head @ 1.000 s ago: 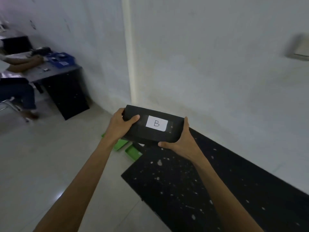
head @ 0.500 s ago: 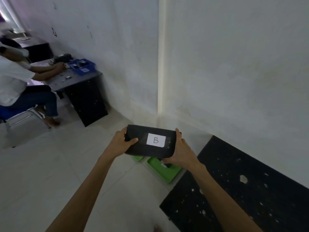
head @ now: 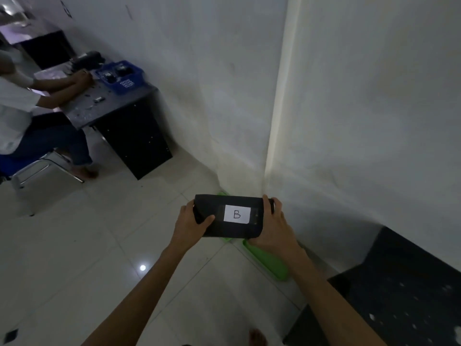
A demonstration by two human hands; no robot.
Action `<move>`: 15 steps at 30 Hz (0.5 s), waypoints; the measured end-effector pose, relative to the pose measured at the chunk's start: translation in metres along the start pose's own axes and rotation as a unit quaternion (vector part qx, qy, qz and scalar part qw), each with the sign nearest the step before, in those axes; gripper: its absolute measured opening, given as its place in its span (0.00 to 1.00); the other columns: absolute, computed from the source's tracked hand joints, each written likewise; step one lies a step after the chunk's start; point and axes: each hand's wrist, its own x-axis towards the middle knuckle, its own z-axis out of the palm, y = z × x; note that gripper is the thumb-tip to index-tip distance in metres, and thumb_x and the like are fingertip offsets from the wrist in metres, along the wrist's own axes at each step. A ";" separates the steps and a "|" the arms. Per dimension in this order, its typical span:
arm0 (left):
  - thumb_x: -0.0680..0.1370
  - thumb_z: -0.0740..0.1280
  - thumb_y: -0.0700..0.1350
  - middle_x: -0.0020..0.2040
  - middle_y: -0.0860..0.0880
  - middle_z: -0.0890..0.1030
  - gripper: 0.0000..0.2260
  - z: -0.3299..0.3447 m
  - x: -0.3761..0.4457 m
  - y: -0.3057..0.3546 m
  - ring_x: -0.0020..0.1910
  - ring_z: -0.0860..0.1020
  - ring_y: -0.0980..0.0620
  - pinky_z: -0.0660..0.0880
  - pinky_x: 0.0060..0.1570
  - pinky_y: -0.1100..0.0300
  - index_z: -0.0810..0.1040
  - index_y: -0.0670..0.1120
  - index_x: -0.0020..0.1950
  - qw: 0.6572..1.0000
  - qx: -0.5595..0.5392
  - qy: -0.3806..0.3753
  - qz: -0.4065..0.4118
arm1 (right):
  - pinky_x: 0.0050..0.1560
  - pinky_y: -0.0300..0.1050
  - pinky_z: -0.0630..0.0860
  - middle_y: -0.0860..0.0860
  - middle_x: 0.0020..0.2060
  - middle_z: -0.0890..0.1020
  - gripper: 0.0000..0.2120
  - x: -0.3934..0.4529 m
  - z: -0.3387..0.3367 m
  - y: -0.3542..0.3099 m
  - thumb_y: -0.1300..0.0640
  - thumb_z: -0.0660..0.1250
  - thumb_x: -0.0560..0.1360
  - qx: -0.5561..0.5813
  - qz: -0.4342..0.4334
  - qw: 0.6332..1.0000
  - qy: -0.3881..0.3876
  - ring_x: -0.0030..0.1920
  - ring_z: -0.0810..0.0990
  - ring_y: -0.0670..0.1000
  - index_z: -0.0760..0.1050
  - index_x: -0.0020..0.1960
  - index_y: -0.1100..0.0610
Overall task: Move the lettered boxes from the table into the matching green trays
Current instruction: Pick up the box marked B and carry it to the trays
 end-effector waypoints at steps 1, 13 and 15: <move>0.74 0.75 0.52 0.68 0.42 0.74 0.33 -0.001 0.015 -0.007 0.66 0.75 0.43 0.75 0.64 0.46 0.67 0.44 0.75 1.000 0.002 -0.006 -0.005 | 0.59 0.63 0.77 0.57 0.74 0.53 0.62 0.015 0.008 -0.001 0.37 0.77 0.58 -0.014 0.007 1.000 -0.001 0.68 0.68 0.62 0.43 0.79 0.54; 0.78 0.71 0.45 0.65 0.42 0.79 0.22 0.024 0.275 -0.151 0.61 0.79 0.44 0.75 0.57 0.54 0.73 0.42 0.70 0.976 -0.031 -0.192 -0.097 | 0.67 0.61 0.67 0.62 0.75 0.59 0.63 0.203 0.180 0.012 0.29 0.72 0.58 -0.097 0.173 0.980 -0.019 0.72 0.64 0.62 0.47 0.80 0.56; 0.78 0.70 0.43 0.64 0.42 0.80 0.20 0.037 0.321 -0.176 0.59 0.79 0.44 0.76 0.57 0.55 0.74 0.41 0.69 0.970 -0.031 -0.216 -0.105 | 0.65 0.60 0.69 0.62 0.74 0.60 0.61 0.242 0.208 0.023 0.31 0.74 0.58 -0.105 0.191 0.976 -0.021 0.71 0.66 0.63 0.48 0.79 0.55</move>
